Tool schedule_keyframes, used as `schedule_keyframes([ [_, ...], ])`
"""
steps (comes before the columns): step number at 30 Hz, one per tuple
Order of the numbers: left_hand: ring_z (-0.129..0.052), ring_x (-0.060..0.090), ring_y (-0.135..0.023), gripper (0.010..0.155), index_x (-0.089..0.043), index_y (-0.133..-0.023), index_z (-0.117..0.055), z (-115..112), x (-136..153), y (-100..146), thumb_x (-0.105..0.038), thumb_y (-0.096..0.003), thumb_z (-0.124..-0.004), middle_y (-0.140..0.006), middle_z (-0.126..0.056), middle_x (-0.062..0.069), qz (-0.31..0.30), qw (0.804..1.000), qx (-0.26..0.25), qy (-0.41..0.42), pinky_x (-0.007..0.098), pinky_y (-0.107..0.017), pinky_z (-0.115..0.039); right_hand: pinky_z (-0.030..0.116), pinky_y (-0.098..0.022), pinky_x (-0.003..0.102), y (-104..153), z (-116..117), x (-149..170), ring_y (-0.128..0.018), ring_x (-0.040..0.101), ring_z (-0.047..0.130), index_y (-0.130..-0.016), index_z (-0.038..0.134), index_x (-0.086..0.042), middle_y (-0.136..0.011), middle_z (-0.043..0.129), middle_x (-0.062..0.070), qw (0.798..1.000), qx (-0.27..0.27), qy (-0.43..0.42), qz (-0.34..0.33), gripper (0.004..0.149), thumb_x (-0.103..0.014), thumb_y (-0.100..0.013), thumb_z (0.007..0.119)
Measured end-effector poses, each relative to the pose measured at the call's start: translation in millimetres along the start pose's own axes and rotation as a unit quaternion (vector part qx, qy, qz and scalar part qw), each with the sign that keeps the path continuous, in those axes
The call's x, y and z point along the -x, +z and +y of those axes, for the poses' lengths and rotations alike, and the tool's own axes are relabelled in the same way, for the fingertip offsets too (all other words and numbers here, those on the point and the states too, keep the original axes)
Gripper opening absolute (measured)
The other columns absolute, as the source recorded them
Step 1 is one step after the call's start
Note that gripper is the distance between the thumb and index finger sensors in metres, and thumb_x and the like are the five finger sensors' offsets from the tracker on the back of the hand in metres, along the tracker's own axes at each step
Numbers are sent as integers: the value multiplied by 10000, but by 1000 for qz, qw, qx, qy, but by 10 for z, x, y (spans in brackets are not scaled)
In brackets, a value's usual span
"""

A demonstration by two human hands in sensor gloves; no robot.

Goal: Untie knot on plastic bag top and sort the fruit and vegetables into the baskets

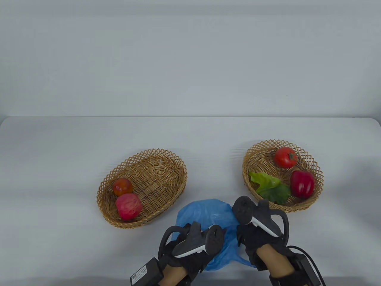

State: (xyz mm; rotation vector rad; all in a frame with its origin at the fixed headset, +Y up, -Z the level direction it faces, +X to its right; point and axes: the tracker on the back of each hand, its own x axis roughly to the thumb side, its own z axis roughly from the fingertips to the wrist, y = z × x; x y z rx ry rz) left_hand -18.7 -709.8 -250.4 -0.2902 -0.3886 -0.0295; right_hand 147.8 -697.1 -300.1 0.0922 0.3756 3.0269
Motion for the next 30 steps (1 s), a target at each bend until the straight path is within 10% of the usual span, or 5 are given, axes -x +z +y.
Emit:
schedule_keyframes([
  [15, -535, 153, -1203, 894, -510, -1125, -151, -282, 1, -209, -667, -459, -728, -1270, -279, -135, 13, 993, 116, -17, 485, -944, -394, 859, -577, 454, -165, 372, -130, -782, 257, 991, -1030, 314, -64, -939, 799, 173, 971, -156, -164, -83, 734, -163, -459, 763],
  [25, -706, 178, -1098, 972, -381, -1144, -194, -240, 44, -196, -688, -420, -766, -1219, -467, -90, 39, 995, 88, -29, 475, -913, -478, 876, -423, 469, -64, 102, -4, -418, 201, 1066, -967, 656, -142, -709, 985, 109, 997, -25, -59, -31, 542, -238, -454, 802],
  [30, -772, 185, -1041, 904, -395, -1136, -336, -37, 172, -101, -708, -403, -762, -1189, -555, -62, -17, 992, 77, 100, 492, -892, -520, 885, -390, 458, -36, 20, 83, -354, 185, 1068, -911, 745, -159, -649, 1012, 93, 999, 8, -40, -5, 471, -266, -456, 799],
])
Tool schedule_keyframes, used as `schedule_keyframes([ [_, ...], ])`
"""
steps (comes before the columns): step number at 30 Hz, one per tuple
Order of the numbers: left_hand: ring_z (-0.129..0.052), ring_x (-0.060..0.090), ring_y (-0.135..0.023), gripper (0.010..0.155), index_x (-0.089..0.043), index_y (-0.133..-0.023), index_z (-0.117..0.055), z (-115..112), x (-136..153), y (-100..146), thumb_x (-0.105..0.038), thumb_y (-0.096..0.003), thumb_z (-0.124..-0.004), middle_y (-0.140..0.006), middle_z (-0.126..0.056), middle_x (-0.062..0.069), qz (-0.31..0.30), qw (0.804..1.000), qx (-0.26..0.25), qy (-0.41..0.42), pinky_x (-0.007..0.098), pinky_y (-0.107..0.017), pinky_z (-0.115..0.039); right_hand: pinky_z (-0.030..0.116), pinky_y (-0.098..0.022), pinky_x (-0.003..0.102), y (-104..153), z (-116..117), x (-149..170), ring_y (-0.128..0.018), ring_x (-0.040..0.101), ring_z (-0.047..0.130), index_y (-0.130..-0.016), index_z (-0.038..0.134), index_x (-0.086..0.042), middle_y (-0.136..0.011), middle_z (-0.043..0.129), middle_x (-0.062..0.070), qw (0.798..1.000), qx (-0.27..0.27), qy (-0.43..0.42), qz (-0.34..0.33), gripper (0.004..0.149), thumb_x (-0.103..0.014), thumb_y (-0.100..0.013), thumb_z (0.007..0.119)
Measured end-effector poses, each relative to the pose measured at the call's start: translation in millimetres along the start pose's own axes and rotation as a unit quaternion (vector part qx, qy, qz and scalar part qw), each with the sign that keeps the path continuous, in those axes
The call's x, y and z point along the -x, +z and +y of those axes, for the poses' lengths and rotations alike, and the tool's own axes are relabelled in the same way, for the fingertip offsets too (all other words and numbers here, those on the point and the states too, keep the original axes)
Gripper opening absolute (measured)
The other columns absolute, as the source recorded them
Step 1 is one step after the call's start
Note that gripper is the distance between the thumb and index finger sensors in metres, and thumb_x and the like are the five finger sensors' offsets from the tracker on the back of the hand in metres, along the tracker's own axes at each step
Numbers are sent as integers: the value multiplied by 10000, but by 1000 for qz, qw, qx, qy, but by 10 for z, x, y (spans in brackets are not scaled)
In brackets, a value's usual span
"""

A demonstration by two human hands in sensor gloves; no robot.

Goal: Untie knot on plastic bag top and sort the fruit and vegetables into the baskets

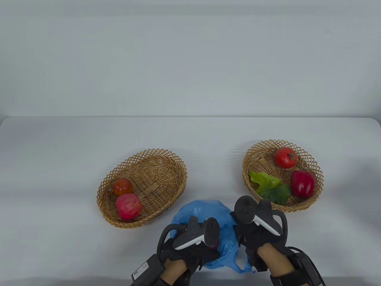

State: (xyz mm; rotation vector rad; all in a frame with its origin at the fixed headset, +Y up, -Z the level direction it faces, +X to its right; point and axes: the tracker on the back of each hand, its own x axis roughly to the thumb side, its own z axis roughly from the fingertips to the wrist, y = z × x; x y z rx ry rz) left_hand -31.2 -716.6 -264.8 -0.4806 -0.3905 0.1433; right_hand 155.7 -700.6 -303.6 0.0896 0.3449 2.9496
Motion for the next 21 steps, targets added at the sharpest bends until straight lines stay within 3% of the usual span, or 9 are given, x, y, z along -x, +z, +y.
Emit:
schedule_keyframes([
  [4, -803, 200, -1009, 896, -378, -1128, -382, 193, 156, 130, -705, -389, -769, -1168, -596, -43, -87, 985, -2, 147, 503, -869, -549, 888, -377, 455, 3, -63, 90, -335, 181, 1068, -899, 760, -163, -632, 1019, 91, 999, 24, 1, 24, 458, -267, -455, 799],
  [8, -814, 233, -985, 893, -356, -1125, -407, 464, 461, 315, -688, -389, -788, -1157, -610, -10, -154, 937, -49, 309, 520, -845, -559, 889, -372, 452, -9, -87, 156, -325, 179, 1069, -897, 763, -162, -628, 1021, 91, 999, 31, 3, 40, 457, -268, -455, 800],
  [11, -792, 238, -998, 895, -354, -1130, -384, 635, 678, 474, -681, -401, -787, -1164, -586, -5, -164, 908, -103, 371, 526, -846, -544, 891, -368, 450, -6, -96, 182, -321, 177, 1069, -896, 765, -159, -625, 1022, 90, 998, 33, -2, 46, 456, -270, -455, 799],
  [13, -748, 254, -1023, 886, -355, -1130, -362, 720, 828, 584, -661, -419, -792, -1175, -547, 3, -118, 911, -160, 362, 538, -851, -503, 892, -365, 448, -2, -100, 188, -318, 176, 1069, -896, 764, -158, -624, 1023, 88, 998, 35, -2, 47, 457, -271, -454, 799],
  [15, -699, 257, -1053, 888, -362, -1132, -331, 760, 970, 676, -642, -428, -794, -1187, -505, 1, 18, 932, -242, 269, 543, -861, -463, 892, -365, 448, 16, -109, 187, -317, 175, 1069, -896, 763, -159, -623, 1023, 89, 998, 40, -3, 45, 457, -271, -454, 799],
  [17, -673, 257, -1068, 887, -371, -1131, -322, 739, 1043, 677, -629, -431, -801, -1193, -489, -7, 147, 934, -285, 156, 548, -866, -443, 893, -364, 447, 26, -113, 183, -315, 175, 1070, -897, 762, -158, -623, 1024, 87, 998, 41, -4, 44, 460, -273, -454, 798],
  [19, -662, 259, -1073, 885, -371, -1132, -319, 678, 1121, 606, -619, -433, -804, -1195, -481, -5, 245, 924, -285, 72, 552, -866, -433, 893, -363, 447, 29, -113, 183, -315, 174, 1070, -897, 762, -160, -623, 1024, 87, 998, 43, -5, 42, 459, -273, -454, 798],
  [21, -636, 267, -1081, 881, -372, -1130, -303, 619, 1190, 521, -609, -440, -796, -1197, -460, 2, 273, 923, -261, 74, 558, -870, -399, 893, -362, 446, 36, -116, 185, -314, 174, 1070, -897, 761, -159, -623, 1024, 87, 998, 44, -7, 41, 459, -274, -454, 798],
])
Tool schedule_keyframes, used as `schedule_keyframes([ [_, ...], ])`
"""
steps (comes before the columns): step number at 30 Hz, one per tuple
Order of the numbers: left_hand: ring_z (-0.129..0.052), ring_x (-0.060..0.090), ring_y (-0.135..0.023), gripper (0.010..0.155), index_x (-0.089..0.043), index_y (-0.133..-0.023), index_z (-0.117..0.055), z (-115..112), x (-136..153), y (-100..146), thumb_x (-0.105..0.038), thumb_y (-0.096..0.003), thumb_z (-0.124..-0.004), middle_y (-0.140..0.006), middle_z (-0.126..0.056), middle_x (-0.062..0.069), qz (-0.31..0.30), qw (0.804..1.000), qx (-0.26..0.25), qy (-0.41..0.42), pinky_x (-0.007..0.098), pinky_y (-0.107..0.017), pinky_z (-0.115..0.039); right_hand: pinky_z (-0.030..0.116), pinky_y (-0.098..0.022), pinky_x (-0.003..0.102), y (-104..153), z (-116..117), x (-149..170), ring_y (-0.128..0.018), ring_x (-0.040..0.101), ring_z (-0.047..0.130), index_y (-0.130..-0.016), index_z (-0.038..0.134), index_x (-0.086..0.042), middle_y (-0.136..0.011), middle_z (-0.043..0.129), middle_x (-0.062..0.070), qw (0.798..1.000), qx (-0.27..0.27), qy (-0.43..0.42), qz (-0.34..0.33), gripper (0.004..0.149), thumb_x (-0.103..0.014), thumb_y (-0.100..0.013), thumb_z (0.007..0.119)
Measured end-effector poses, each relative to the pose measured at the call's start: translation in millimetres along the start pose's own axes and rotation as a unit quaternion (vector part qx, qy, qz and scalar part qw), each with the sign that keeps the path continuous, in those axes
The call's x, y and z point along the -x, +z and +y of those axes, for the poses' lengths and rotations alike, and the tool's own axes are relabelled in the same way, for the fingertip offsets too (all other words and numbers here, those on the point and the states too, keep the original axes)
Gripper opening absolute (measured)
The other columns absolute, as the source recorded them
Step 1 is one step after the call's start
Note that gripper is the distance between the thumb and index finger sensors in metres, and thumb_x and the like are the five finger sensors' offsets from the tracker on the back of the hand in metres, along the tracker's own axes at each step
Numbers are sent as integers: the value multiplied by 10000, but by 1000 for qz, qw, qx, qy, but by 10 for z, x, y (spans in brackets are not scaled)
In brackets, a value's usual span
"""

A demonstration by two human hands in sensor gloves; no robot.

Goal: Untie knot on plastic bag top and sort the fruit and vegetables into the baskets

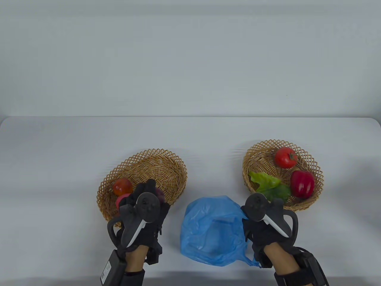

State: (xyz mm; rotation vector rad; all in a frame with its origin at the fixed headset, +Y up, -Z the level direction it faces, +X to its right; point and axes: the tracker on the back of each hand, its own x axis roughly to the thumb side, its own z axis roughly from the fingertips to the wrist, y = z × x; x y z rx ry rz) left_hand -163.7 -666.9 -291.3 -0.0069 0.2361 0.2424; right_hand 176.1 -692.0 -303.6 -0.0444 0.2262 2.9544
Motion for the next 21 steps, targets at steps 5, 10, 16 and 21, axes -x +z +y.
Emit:
schedule_keyframes([
  [5, -586, 264, -1108, 871, -385, -1130, -270, -206, 119, -153, -593, -450, -775, -1212, -405, -7, 71, 996, 39, -41, 562, -879, -352, 894, -360, 445, 4, -3, 7, -311, 174, 1070, -897, 762, -158, -623, 1024, 89, 1000, 2, -2, -1, 460, -274, -454, 798],
  [10, -430, 228, -1173, 860, -433, -1128, -219, -297, 147, -205, -597, -466, -743, -1236, -323, -62, 96, 992, 52, -62, 549, -898, -285, 894, -360, 446, 8, 1, 3, -313, 174, 1070, -899, 760, -157, -626, 1024, 88, 1000, -2, 0, -3, 461, -274, -455, 798],
  [16, -112, 239, -1202, 772, -466, -1134, -262, -470, 175, -291, -619, -460, -605, -1256, -207, -114, 115, 983, 109, -92, 576, -873, -120, 892, -363, 447, 16, 4, 0, -316, 176, 1071, -901, 758, -158, -629, 1023, 88, 1000, -5, -3, -6, 462, -274, -455, 797],
  [21, -146, 266, -1200, 804, -443, -1136, -254, -390, 180, -261, -631, -448, -626, -1255, -225, -72, 108, 988, 97, -60, 585, -867, -124, 894, -360, 445, 18, -1, 0, -313, 174, 1071, -904, 754, -154, -629, 1024, 88, 1000, -4, -7, -7, 467, -276, -455, 797],
])
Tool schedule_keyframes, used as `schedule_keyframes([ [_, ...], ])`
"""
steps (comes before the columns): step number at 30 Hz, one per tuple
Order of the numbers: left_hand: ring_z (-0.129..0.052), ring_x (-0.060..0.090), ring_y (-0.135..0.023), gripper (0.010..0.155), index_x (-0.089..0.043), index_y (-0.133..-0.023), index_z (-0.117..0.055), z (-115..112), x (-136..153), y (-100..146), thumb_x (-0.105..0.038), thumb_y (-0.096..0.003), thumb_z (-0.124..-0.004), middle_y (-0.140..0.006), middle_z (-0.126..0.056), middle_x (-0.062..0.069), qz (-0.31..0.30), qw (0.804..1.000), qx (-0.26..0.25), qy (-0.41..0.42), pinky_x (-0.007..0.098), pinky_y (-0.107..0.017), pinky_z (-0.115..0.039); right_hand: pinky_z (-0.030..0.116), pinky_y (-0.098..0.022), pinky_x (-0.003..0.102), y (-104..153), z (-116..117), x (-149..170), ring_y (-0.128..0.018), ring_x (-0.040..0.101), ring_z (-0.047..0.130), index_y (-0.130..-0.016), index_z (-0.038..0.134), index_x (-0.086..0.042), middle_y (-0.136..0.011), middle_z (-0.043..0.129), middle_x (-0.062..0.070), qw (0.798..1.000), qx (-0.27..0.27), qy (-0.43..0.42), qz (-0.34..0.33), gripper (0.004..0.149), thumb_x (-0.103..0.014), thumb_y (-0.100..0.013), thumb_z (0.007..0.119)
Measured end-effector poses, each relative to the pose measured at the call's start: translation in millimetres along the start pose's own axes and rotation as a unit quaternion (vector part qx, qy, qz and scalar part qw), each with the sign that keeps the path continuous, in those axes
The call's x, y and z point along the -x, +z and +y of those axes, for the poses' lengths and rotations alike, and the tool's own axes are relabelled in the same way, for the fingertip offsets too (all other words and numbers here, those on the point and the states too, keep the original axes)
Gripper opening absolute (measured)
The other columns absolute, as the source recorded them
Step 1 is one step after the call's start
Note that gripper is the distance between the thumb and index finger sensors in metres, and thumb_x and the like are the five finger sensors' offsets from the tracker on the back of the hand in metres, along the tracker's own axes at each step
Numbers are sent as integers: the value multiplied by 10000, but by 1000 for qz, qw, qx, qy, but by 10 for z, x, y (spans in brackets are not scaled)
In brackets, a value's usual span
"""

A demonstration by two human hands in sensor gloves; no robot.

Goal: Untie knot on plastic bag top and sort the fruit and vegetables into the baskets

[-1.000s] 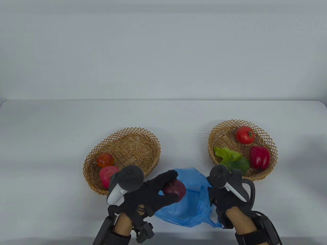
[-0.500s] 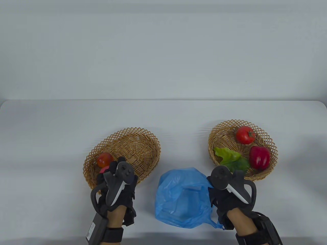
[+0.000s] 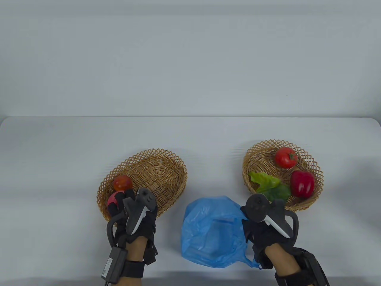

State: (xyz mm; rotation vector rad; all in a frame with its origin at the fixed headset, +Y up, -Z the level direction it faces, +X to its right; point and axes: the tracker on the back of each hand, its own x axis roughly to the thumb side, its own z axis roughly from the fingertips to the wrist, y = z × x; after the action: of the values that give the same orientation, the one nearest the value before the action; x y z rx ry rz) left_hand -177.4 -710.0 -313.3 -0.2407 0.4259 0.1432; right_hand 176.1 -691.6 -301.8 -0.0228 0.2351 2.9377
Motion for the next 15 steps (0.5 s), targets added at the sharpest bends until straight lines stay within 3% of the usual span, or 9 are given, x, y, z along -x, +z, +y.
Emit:
schedule_keyframes([
  [4, -331, 270, -1202, 810, -427, -1133, -279, 194, -61, 222, -645, -441, -639, -1242, -346, -76, -62, 995, -58, 58, 585, -885, -241, 892, -367, 448, -5, -6, 5, -326, 179, 1072, -920, 735, -153, -643, 1021, 89, 1000, -7, -4, -3, 491, -307, -458, 799],
  [7, -487, 248, -1177, 794, -430, -1128, -335, 277, -150, 383, -654, -437, -655, -1229, -424, -84, -100, 989, -102, 50, 573, -890, -338, 870, -417, 481, 17, -41, 30, -439, 227, 1068, -981, 652, -144, -777, 965, 145, 999, -37, -9, -4, 630, -453, -451, 794],
  [10, -540, 242, -1163, 800, -430, -1127, -360, 291, -223, 469, -665, -428, -670, -1223, -459, -84, -128, 984, -113, 42, 572, -888, -373, 842, -468, 504, 68, -129, 63, -545, 265, 1042, -1039, 546, -135, -898, 871, 201, 998, -59, 13, 0, 778, -580, -435, 755],
  [15, -611, 246, -1141, 802, -425, -1119, -422, 321, -241, 520, -679, -410, -698, -1207, -521, -88, -151, 981, -114, 48, 582, -881, -432, 819, -496, 531, 167, -389, 245, -598, 307, 1024, -1046, 562, -123, -926, 848, 229, 999, -16, -8, 39, 840, -661, -415, 696],
])
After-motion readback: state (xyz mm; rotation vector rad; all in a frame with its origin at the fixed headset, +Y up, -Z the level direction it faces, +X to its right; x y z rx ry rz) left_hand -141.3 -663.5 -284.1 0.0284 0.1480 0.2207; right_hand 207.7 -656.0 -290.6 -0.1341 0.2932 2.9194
